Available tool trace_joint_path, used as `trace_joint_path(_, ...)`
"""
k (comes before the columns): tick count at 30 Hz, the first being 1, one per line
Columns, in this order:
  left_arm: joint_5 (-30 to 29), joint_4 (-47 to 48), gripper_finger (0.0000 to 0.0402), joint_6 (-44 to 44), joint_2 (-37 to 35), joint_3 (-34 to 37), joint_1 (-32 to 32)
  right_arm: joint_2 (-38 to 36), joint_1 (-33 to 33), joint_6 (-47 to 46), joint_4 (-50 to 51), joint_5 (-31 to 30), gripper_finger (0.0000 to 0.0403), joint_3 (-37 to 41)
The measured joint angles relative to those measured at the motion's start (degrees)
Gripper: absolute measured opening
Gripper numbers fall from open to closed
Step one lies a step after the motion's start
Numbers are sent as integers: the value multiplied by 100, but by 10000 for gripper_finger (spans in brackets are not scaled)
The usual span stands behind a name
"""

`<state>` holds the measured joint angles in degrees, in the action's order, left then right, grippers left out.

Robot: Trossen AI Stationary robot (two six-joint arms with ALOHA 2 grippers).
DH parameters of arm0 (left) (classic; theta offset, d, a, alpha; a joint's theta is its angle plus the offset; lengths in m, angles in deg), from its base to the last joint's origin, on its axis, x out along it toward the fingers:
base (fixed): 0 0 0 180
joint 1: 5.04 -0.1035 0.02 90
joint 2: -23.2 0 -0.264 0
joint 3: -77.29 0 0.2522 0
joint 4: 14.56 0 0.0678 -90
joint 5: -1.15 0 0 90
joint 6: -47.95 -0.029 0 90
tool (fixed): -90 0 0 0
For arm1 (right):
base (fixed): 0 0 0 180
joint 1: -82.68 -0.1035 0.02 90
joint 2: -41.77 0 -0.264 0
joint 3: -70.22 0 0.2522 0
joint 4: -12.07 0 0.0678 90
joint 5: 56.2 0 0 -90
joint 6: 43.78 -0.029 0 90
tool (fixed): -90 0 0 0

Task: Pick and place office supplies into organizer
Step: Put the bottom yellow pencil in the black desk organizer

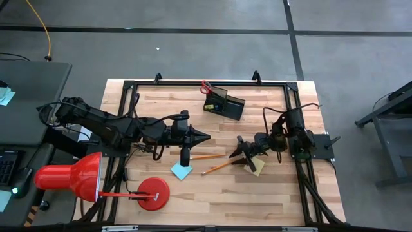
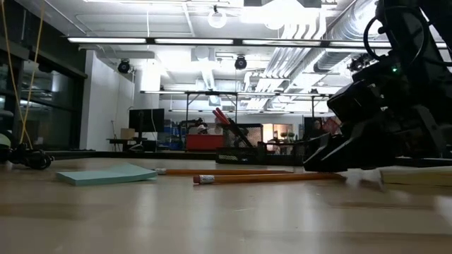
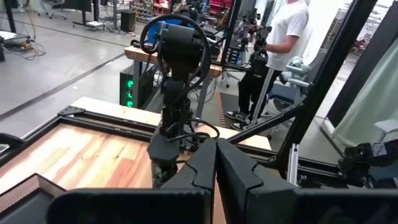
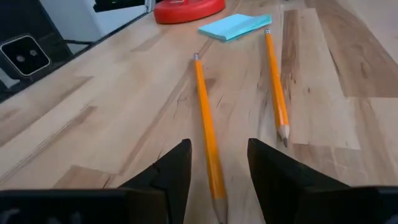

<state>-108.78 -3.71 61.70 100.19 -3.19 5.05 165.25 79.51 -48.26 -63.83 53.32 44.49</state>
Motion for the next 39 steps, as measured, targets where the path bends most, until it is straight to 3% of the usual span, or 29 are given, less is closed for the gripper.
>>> trace_joint_path(8,-21,-9,3,1,0,0,2,-15,-286,152,250,-421,152,-42)
trace_joint_path(14,-23,-7,3,1,0,0,1,-15,-318,188,271,-464,135,-49)
trace_joint_path(18,-23,-3,3,1,0,0,2,-17,-338,284,423,-178,123,-203)
trace_joint_path(22,-23,1,3,1,0,0,0,-22,-451,375,706,2,93,-451)
trace_joint_path(28,-23,3,3,1,2,0,0,-26,-561,341,799,2,13,-531)
trace_joint_path(34,-22,12,3,-43,2,0,0,-156,-565,237,950,-193,5,-497)
trace_joint_path(39,-38,8,3,-43,2,0,0,-828,-512,-324,1660,-681,3,-421)
